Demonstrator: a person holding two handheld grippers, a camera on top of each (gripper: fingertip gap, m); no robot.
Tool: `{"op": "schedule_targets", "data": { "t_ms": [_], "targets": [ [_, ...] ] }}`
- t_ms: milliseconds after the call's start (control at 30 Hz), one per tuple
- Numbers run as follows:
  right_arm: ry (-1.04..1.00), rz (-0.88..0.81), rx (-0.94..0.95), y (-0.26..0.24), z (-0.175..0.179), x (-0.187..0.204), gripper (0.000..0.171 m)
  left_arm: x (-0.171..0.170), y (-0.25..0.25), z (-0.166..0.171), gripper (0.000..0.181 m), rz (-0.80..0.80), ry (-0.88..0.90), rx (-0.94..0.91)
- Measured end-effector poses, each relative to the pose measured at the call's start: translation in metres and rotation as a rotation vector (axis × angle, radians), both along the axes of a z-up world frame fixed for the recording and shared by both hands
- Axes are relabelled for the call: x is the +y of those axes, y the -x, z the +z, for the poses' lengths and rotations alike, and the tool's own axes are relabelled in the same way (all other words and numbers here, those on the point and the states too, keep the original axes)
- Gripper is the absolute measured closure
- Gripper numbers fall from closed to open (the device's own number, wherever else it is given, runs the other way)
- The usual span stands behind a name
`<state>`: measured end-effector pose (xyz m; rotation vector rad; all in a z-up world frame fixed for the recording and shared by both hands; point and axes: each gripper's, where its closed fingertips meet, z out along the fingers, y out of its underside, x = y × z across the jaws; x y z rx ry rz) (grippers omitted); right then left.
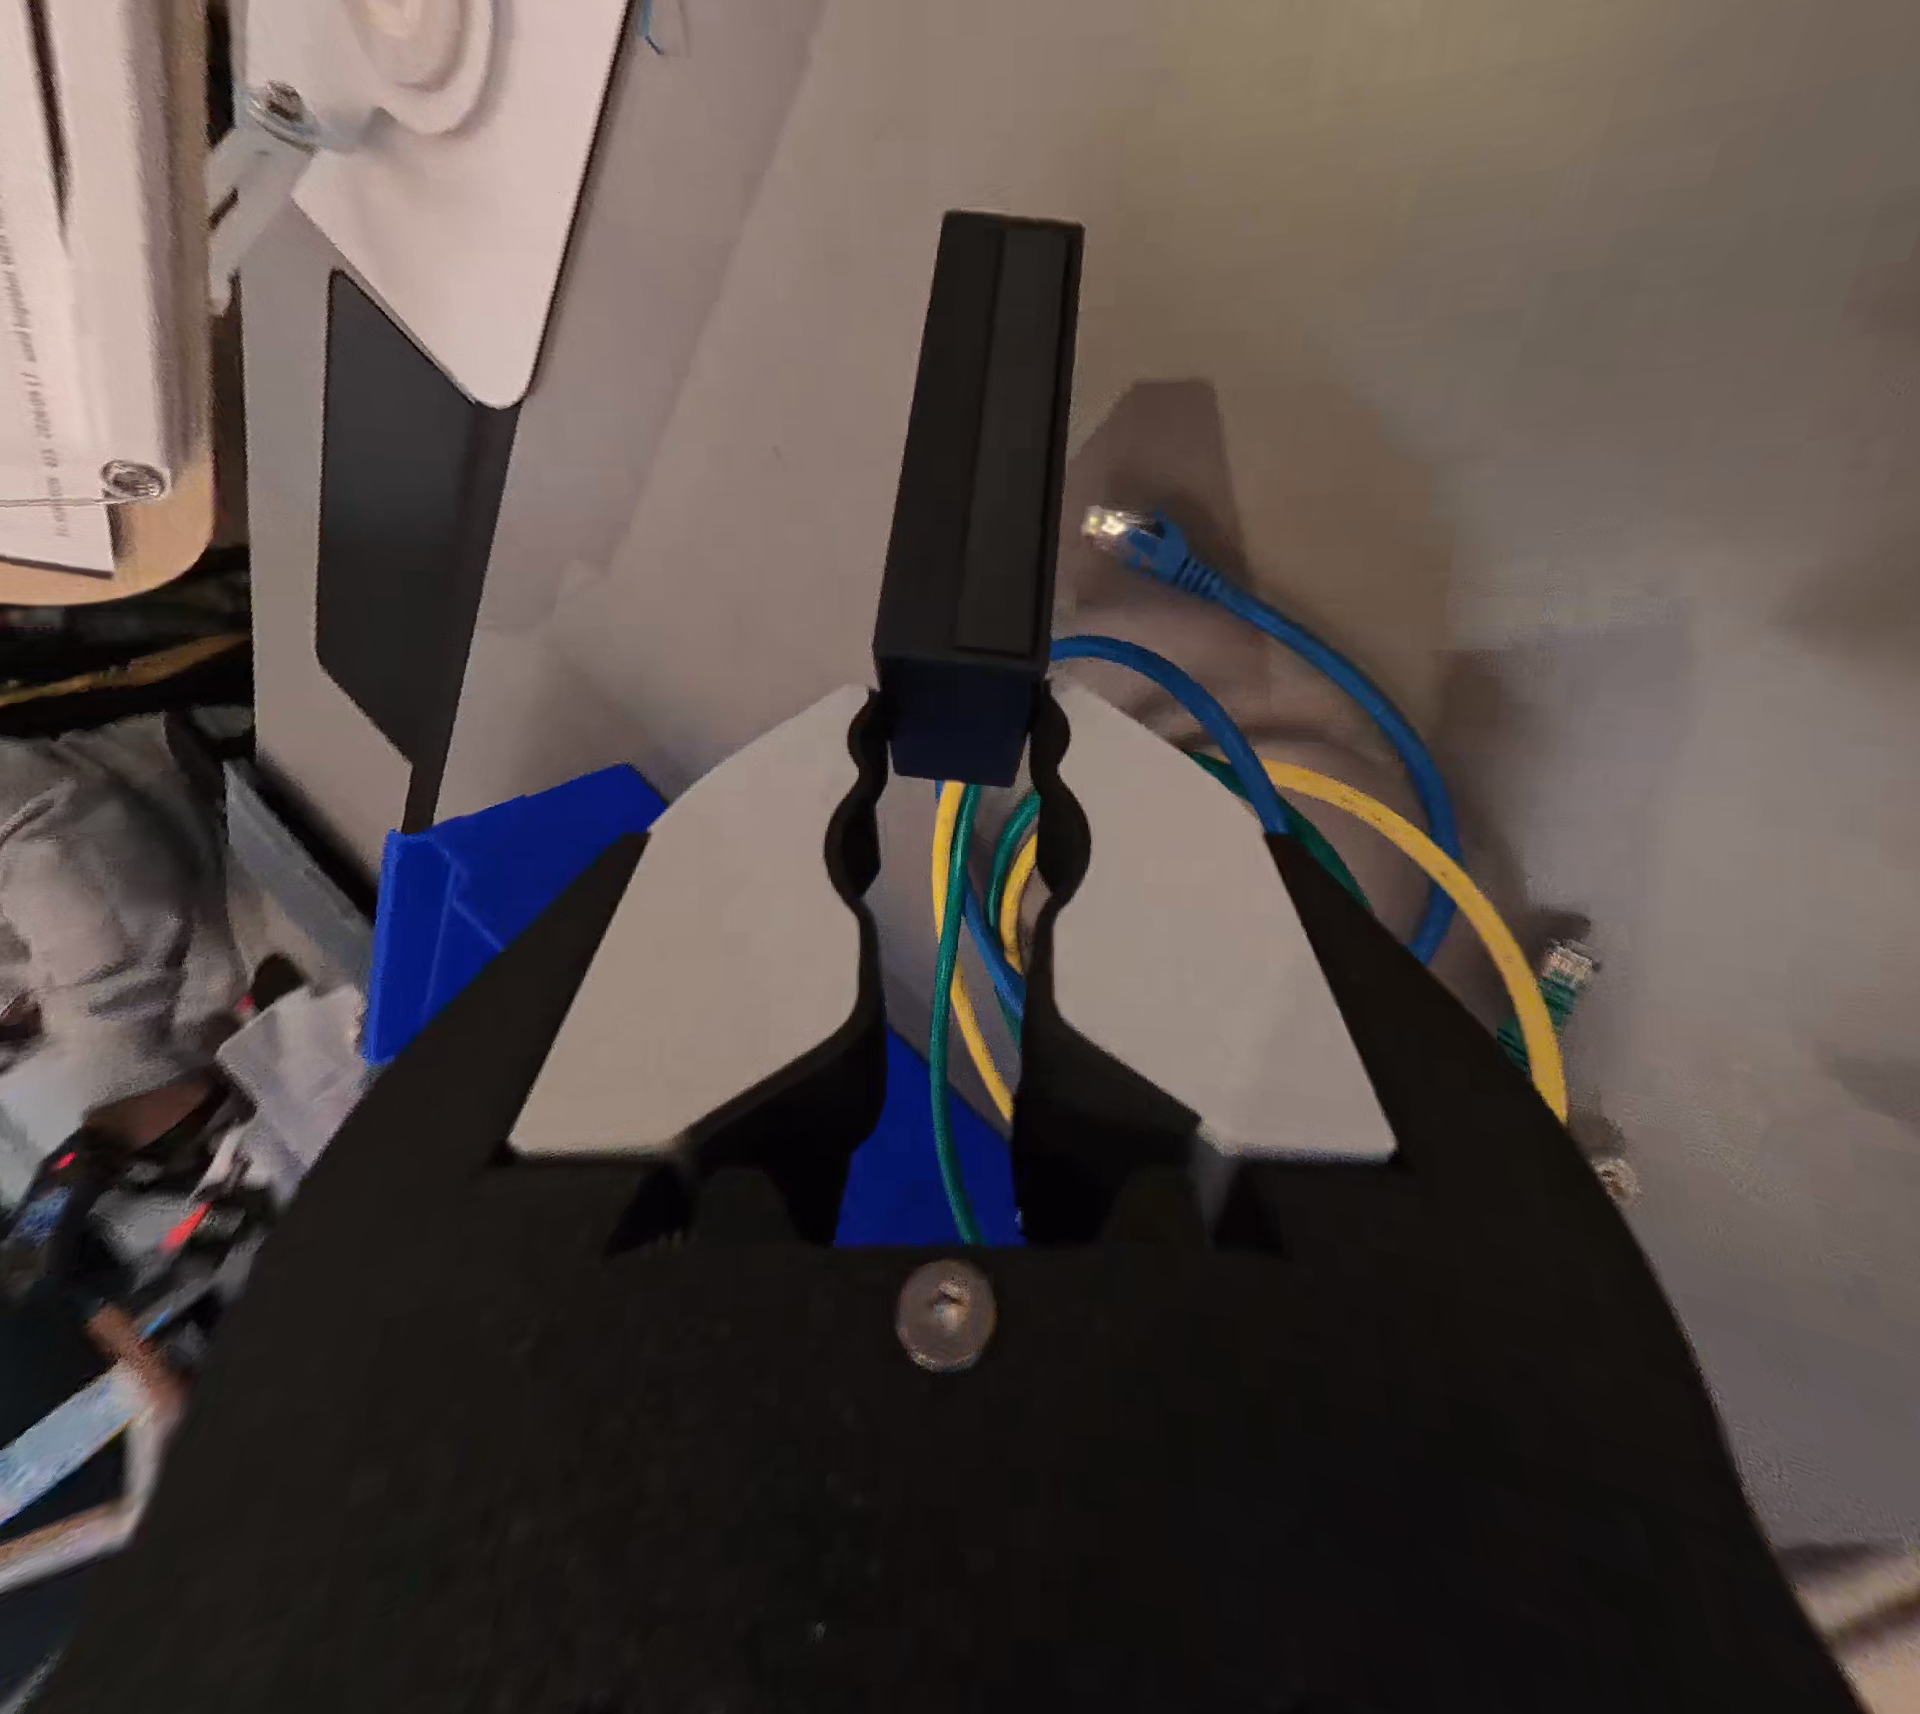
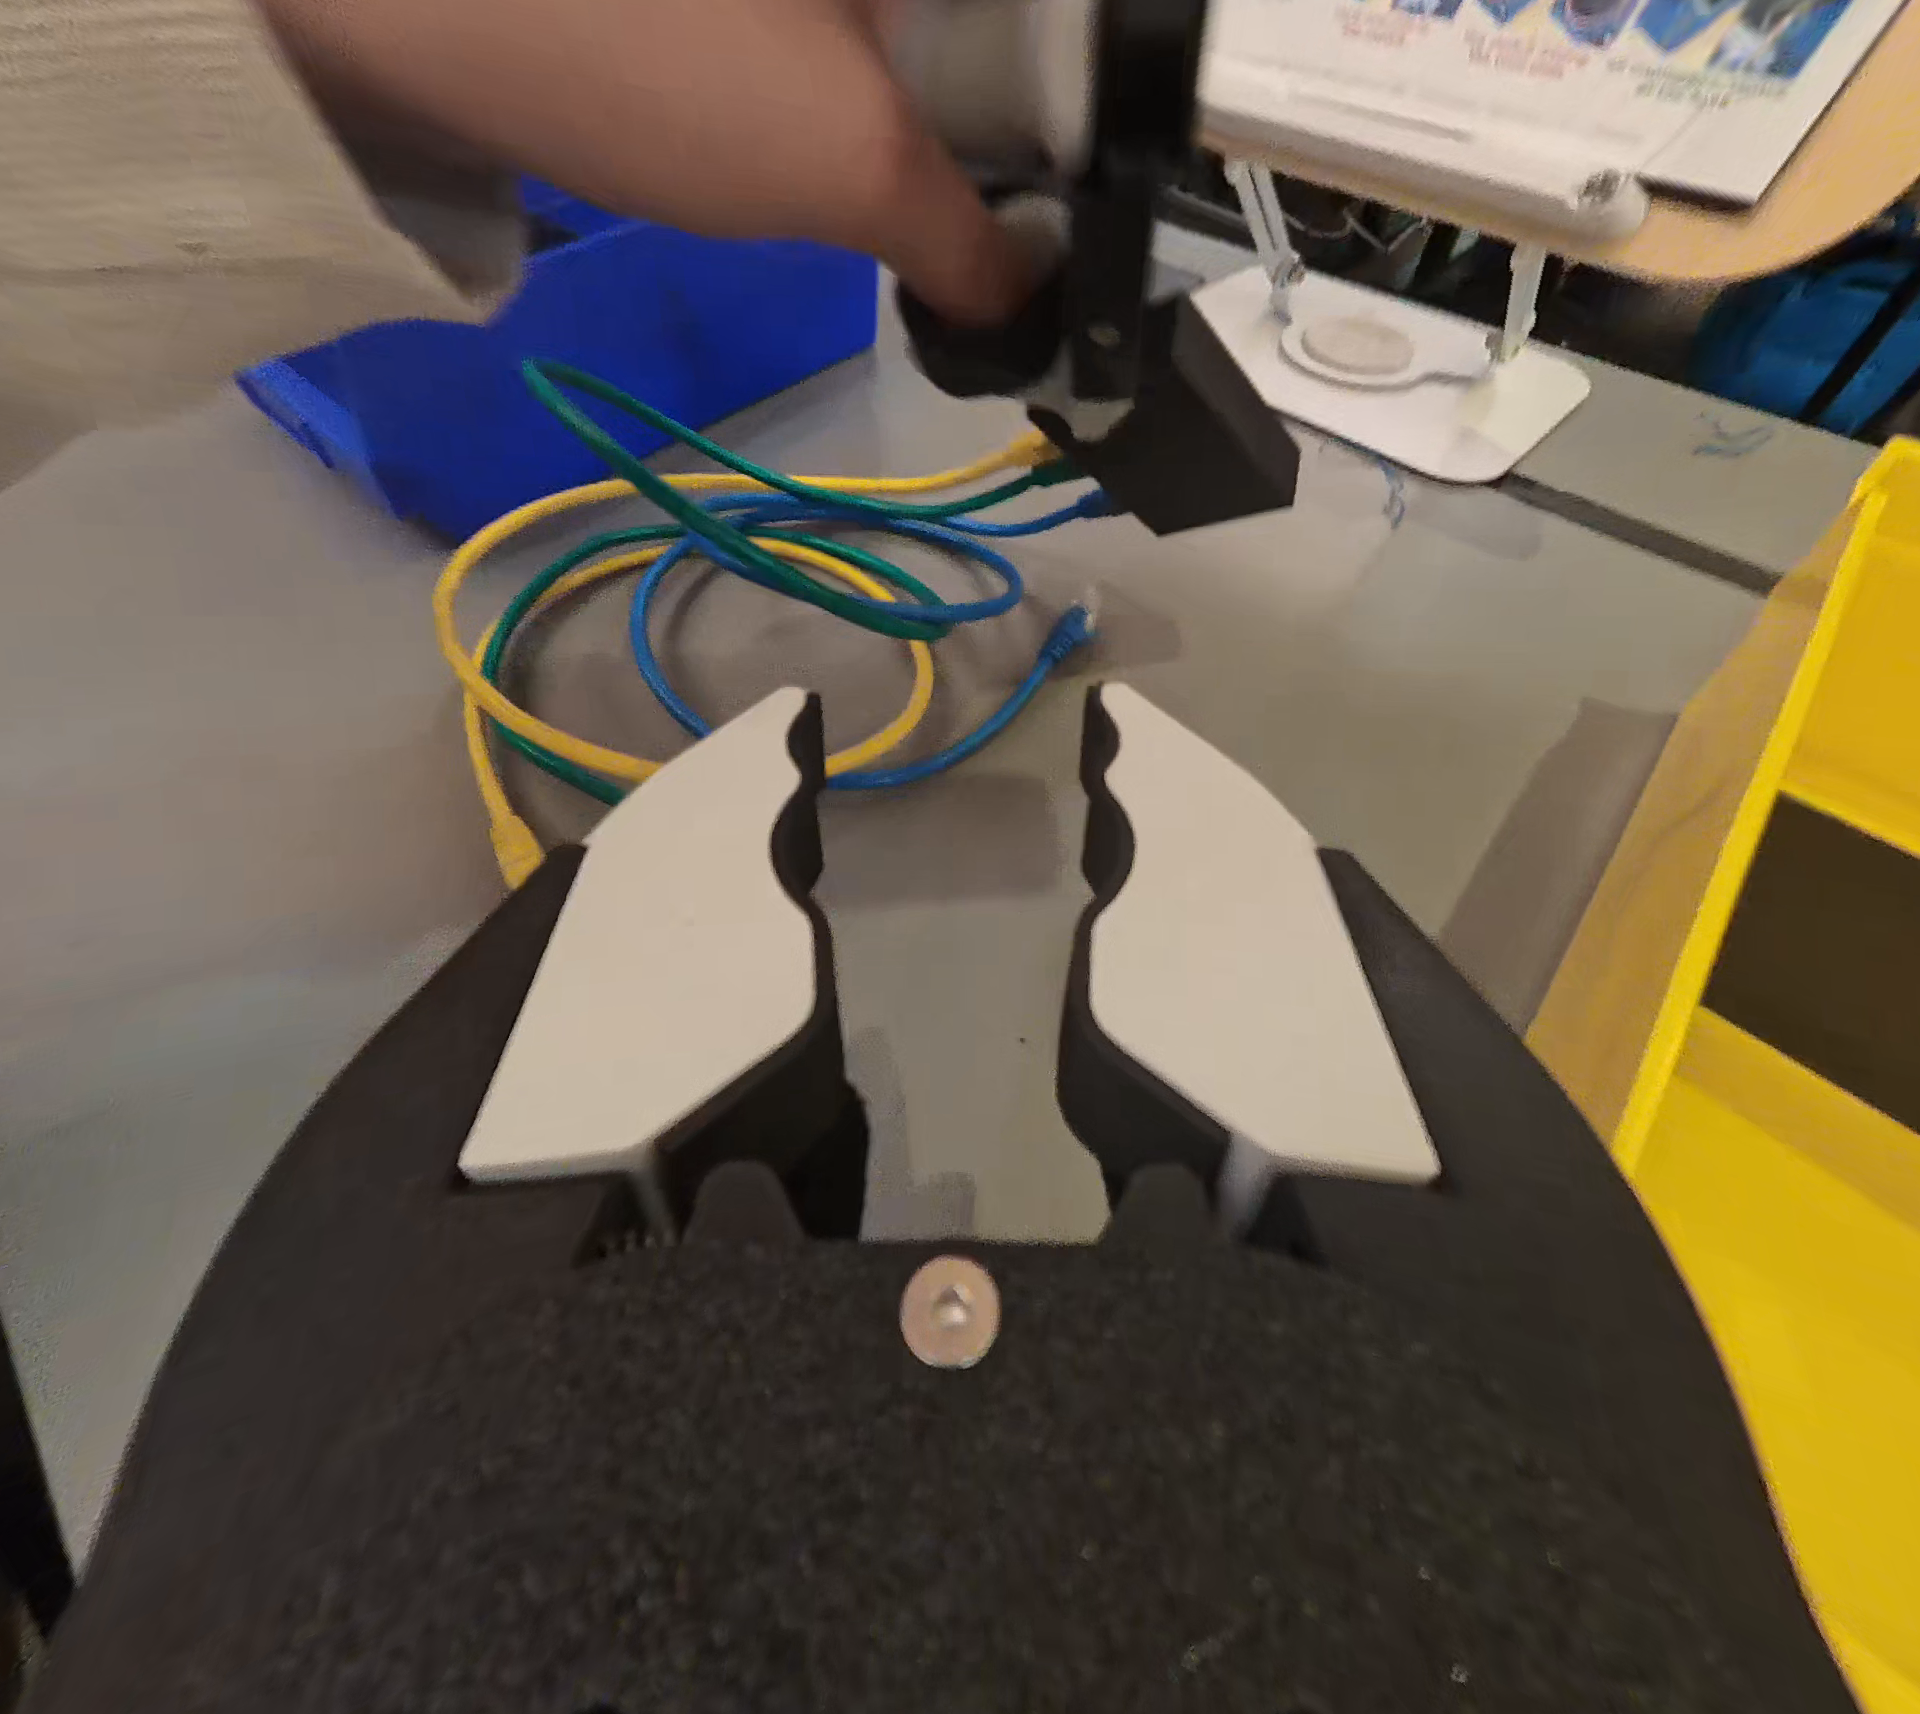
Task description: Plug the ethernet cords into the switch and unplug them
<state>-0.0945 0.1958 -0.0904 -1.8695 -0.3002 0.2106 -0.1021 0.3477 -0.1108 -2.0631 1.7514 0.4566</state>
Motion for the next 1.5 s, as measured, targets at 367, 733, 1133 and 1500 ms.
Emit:
{"op": "schedule_targets", "data": {
  "t_ms": [367, 733, 1133, 1500],
  "targets": [
    [-0.192, 0.156, 0.059, 0.017, 0.03, 0.03, 0.096, -0.066, 0.068, 0.08, 0.155, -0.305, 0.29, -0.791],
    [-0.17, 0.494, 0.262, 0.061, 0.056, 0.073, 0.134, -0.074, 0.092, 0.072, 0.155, -0.338, 0.571, -1.172],
    [-0.258, 0.278, -0.749, 0.054, 0.052, 0.067, 0.143, -0.091, 0.099, 0.1, 0.114, -0.55, 0.181, -0.997],
    [-0.12, 0.519, -0.83, 0.097, 0.005, 0.046, 0.144, -0.101, 0.098, 0.015, 0.151, -0.723, -0.043, -0.549]
  ]
}}
